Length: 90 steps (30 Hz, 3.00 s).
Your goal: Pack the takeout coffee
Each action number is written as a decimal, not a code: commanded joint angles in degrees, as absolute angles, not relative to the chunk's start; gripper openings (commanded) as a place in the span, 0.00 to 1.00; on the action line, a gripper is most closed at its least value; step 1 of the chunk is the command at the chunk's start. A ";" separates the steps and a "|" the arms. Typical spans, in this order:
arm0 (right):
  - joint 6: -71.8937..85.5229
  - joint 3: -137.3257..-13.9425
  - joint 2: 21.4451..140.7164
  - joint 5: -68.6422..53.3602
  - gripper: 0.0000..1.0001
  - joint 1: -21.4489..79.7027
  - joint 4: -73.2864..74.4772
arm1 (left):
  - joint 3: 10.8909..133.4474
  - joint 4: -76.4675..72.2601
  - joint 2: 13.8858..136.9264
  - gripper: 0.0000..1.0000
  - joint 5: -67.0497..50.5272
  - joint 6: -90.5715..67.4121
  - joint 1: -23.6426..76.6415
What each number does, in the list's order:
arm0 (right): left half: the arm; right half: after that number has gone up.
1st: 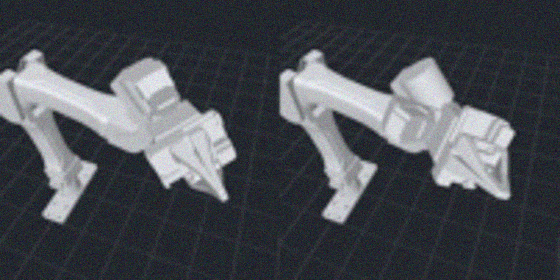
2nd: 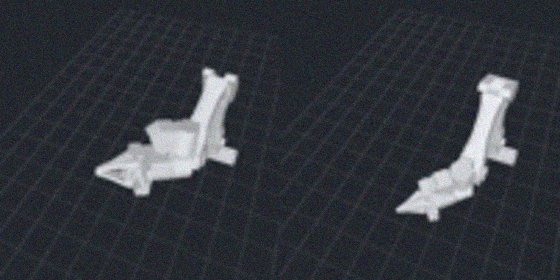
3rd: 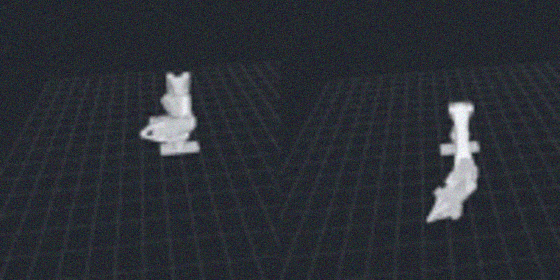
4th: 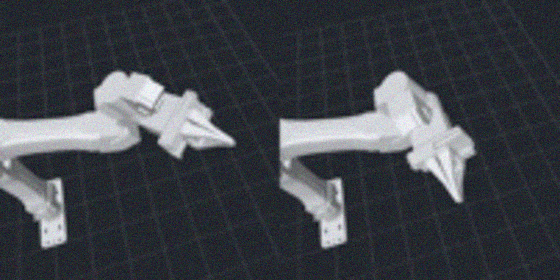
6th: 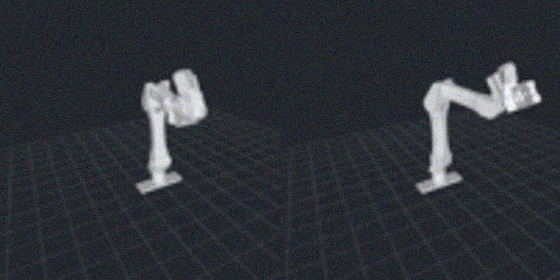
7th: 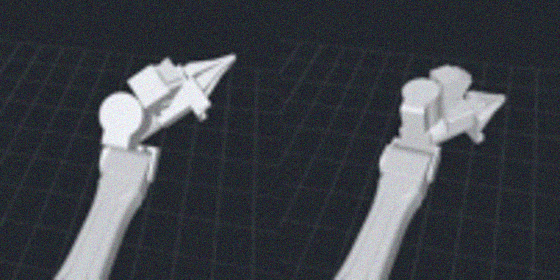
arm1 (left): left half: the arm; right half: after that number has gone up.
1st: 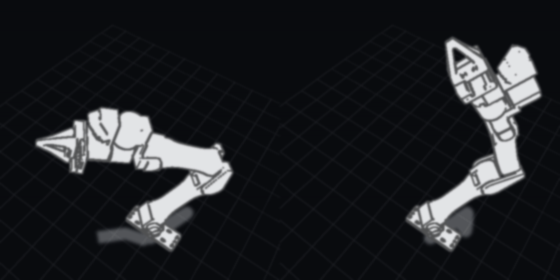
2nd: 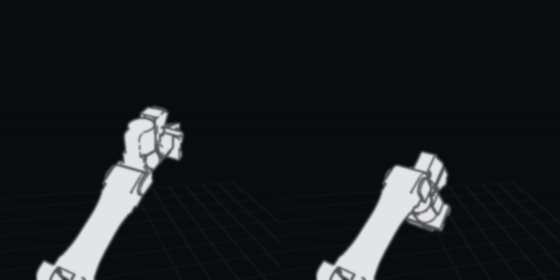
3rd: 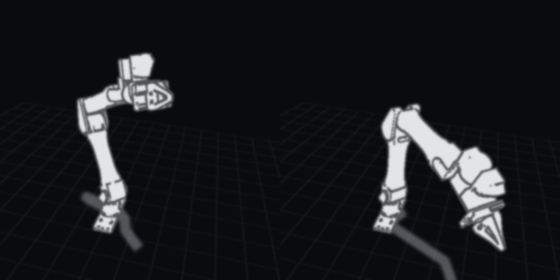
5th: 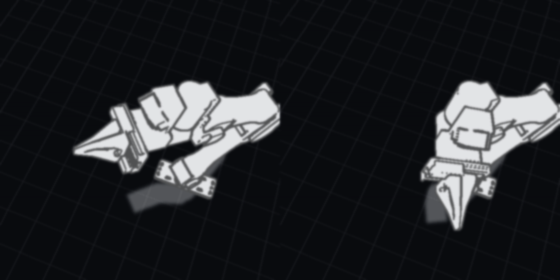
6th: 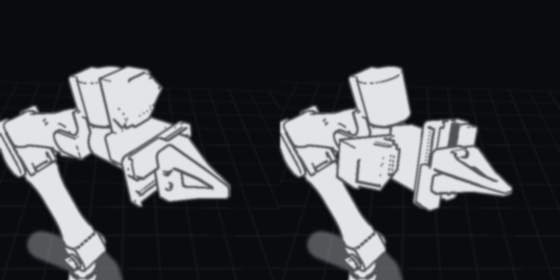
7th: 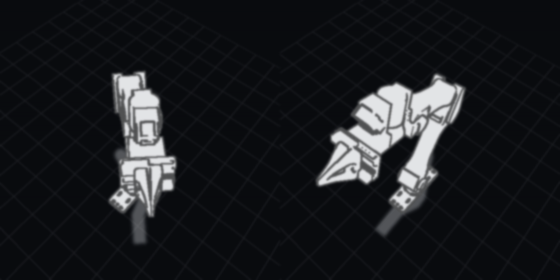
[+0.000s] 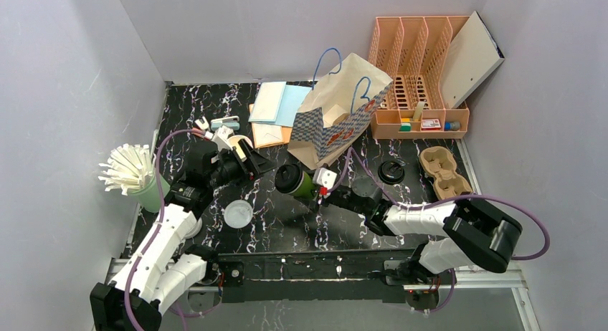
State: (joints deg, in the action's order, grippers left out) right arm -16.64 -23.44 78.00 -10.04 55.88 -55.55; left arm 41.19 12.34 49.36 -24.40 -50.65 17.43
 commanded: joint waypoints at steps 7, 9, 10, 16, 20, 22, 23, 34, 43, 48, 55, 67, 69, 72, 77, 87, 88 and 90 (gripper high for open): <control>-16.00 -22.66 78.89 -12.54 0.73 55.73 -65.83 | 41.90 10.09 50.73 0.38 -30.21 -42.39 17.17; -16.07 -22.74 79.08 -12.81 0.73 55.74 -65.75 | 42.89 10.24 51.41 0.30 -30.78 -39.79 17.22; -16.04 -22.76 79.16 -12.96 0.73 55.68 -65.74 | 43.56 10.53 51.74 0.27 -31.04 -38.00 17.22; -15.20 -23.01 80.16 -15.42 0.72 55.77 -65.74 | 50.01 17.34 53.85 0.24 -31.81 -23.23 17.17; -14.64 -23.03 80.44 -16.99 0.72 55.72 -65.91 | 51.05 16.96 53.01 0.26 -33.59 -17.75 17.14; -14.44 -22.90 80.10 -17.57 0.72 55.72 -65.72 | 51.15 16.96 53.15 0.27 -36.22 -15.32 17.20; -14.27 -22.86 79.89 -17.95 0.72 55.73 -65.55 | 51.08 16.96 53.29 0.27 -38.26 -14.04 17.15; -13.21 -23.53 78.99 -20.48 0.72 55.71 -63.55 | 49.86 16.67 53.17 0.28 -44.11 -5.40 17.64; -13.10 -23.55 79.09 -20.27 0.72 55.72 -63.46 | 48.37 16.61 54.25 0.33 -43.25 -5.96 19.34; -13.23 -23.72 78.91 -20.03 0.72 55.74 -63.13 | 47.90 16.83 54.57 0.28 -43.02 -5.80 20.04; -13.39 -23.99 78.36 -20.02 0.72 55.71 -62.60 | 47.19 18.04 54.26 0.27 -42.44 -4.54 20.56; -13.33 -24.43 78.31 -20.90 0.72 55.71 -62.07 | 46.76 19.06 54.92 0.25 -40.84 -3.65 21.27; -13.28 -24.48 78.31 -21.08 0.72 55.71 -62.05 | 46.67 19.17 54.93 0.25 -40.33 -3.51 21.35; -13.29 -24.52 78.24 -21.10 0.72 55.76 -62.05 | 46.75 19.69 55.17 0.30 -39.25 -2.98 21.52; -13.36 -24.70 78.21 -21.18 0.72 55.79 -61.92 | 46.93 19.96 55.49 0.29 -38.67 -2.56 21.79; -13.12 -25.04 78.55 -21.54 0.73 55.73 -61.92 | 46.88 20.20 56.87 0.10 -38.34 -2.05 22.20; -13.10 -25.05 78.71 -21.49 0.75 55.72 -61.81 | 47.10 20.43 56.87 0.05 -38.18 -1.76 22.23; -13.17 -25.11 79.20 -21.41 0.83 55.73 -61.47 | 47.55 20.93 56.93 0.00 -37.39 -1.43 22.24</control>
State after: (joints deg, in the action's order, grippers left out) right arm -13.43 -22.83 79.85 -20.80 55.88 -59.53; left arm 47.20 18.90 56.95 -38.33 -2.70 22.00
